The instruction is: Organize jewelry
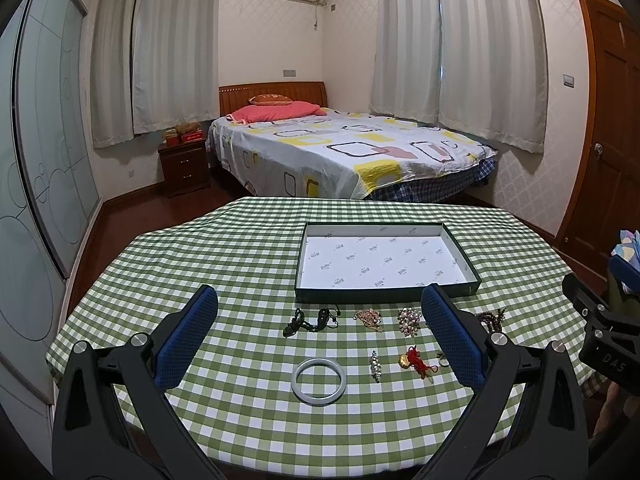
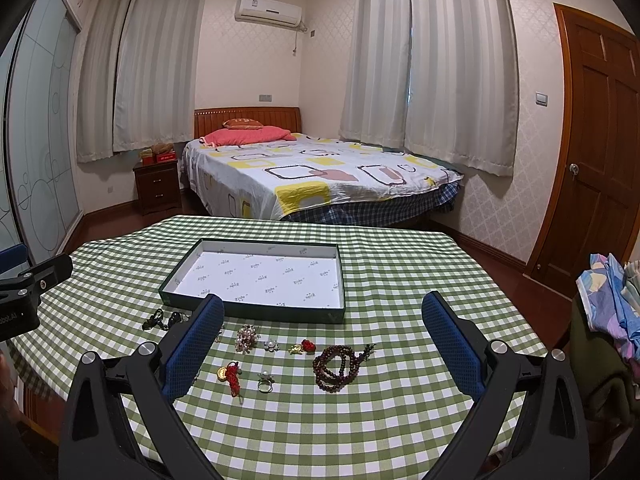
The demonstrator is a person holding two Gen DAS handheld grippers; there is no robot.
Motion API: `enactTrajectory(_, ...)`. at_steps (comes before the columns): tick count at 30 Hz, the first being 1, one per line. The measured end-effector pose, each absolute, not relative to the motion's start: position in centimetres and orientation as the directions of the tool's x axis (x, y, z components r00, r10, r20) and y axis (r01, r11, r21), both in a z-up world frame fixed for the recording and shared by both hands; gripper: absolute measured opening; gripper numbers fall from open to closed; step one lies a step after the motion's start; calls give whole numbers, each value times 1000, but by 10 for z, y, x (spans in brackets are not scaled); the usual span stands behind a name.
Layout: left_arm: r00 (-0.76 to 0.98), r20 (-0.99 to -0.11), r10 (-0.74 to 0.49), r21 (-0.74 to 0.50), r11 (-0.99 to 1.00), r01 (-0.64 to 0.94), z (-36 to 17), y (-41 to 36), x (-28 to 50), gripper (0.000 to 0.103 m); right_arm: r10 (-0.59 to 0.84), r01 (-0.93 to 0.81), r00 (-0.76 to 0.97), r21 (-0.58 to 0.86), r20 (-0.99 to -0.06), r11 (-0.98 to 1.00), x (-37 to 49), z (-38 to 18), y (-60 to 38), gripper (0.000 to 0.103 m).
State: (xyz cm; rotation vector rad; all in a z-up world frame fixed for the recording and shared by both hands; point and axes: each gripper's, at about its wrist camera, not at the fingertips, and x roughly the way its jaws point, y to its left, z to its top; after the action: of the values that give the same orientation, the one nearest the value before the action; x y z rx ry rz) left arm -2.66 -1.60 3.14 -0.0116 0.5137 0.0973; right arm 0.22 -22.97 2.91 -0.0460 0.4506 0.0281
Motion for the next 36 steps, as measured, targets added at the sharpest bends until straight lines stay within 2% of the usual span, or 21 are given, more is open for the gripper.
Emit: enactTrajectory(36, 865, -491, 98, 12, 994, -106, 29, -10, -23, 99, 15, -37, 900, -42, -435, 998, 1, 29, -228, 96)
